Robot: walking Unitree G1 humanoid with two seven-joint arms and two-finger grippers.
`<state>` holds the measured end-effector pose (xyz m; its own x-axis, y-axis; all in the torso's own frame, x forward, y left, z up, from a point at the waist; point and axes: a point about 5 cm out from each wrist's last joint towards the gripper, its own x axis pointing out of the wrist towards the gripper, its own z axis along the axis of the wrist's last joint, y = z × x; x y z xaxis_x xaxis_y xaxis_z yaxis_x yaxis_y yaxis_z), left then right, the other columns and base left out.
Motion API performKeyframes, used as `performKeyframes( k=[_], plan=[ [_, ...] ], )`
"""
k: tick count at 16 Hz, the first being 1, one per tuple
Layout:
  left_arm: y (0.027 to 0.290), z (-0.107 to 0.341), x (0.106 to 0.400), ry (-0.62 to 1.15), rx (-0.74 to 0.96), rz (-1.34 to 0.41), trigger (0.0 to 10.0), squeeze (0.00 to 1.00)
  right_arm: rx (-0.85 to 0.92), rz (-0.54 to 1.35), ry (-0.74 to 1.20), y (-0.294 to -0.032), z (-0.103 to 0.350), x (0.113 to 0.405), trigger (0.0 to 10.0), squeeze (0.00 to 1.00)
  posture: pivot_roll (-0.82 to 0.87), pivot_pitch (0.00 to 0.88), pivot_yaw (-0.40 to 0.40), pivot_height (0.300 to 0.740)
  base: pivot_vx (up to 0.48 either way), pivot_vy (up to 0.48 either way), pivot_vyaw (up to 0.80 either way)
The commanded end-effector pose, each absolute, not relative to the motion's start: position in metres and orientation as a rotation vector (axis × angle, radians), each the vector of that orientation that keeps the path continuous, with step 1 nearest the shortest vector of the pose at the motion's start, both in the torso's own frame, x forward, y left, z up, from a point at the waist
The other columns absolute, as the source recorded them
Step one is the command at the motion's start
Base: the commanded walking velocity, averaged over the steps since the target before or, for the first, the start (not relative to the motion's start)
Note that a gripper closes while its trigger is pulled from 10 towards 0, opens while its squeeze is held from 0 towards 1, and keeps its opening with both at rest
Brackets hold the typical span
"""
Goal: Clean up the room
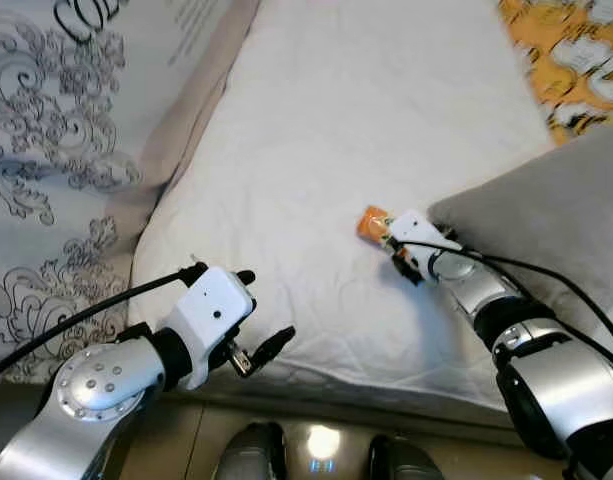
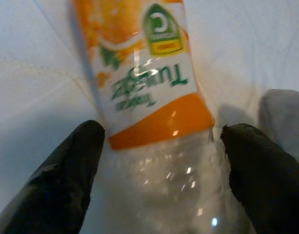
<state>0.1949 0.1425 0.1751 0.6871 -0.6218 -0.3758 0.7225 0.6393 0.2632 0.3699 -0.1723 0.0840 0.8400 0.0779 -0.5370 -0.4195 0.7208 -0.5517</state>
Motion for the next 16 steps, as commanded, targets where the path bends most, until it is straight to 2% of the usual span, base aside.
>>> performKeyframes(
  k=[1, 2, 10, 12, 13, 14, 15, 16],
  plan=[
    [0.145, 0.179, 0.192, 0.265, 0.424, -0.779, 10.0, 0.85, -0.708, 0.279, 0.524, -0.174, 0.082, 0.369, 0.9, 0.00, 0.19, 0.280, 0.072, 0.740, 0.000, 0.000, 0.00],
    [0.145, 0.179, 0.192, 0.269, 0.425, -0.777, 10.0, 0.85, -0.705, 0.272, 0.520, -0.175, 0.084, 0.370, 0.0, 0.00, 0.18, 0.271, 0.069, 0.740, 0.000, 0.000, 0.00],
    [0.143, 0.175, 0.199, 0.270, 0.430, -0.759, 10.0, 0.85, -0.662, 0.234, 0.506, -0.180, 0.094, 0.375, 0.0, 0.00, 0.17, 0.202, 0.058, 0.740, 0.000, 0.000, 0.00],
    [0.144, 0.171, 0.202, 0.267, 0.414, -0.736, 10.0, 0.85, -0.536, 0.225, 0.446, -0.176, 0.105, 0.381, 0.0, 0.00, 0.15, 0.144, 0.055, 0.740, 0.000, 0.000, 0.00],
    [0.144, 0.167, 0.206, 0.262, 0.379, -0.703, 10.0, 0.85, -0.386, 0.235, 0.365, -0.171, 0.118, 0.387, 0.0, 0.00, 0.11, 0.088, 0.057, 0.740, 0.000, 0.000, 0.00],
    [0.143, 0.166, 0.208, 0.260, 0.368, -0.695, 10.0, 0.85, -0.347, 0.240, 0.342, -0.170, 0.121, 0.387, 0.0, 0.00, 0.10, 0.072, 0.059, 0.740, 0.000, 0.000, 0.00],
    [0.141, 0.161, 0.214, 0.250, 0.357, -0.643, 10.0, 0.85, -0.228, 0.279, 0.237, -0.168, 0.131, 0.385, 0.3, 0.00, 0.08, 0.042, 0.061, 0.740, 0.000, 0.000, 0.00],
    [0.141, 0.160, 0.216, 0.247, 0.349, -0.625, 10.0, 0.85, -0.196, 0.284, 0.211, -0.167, 0.134, 0.383, 4.8, 0.00, 0.07, 0.024, 0.062, 0.740, 0.000, 0.000, 0.00]
  ],
)
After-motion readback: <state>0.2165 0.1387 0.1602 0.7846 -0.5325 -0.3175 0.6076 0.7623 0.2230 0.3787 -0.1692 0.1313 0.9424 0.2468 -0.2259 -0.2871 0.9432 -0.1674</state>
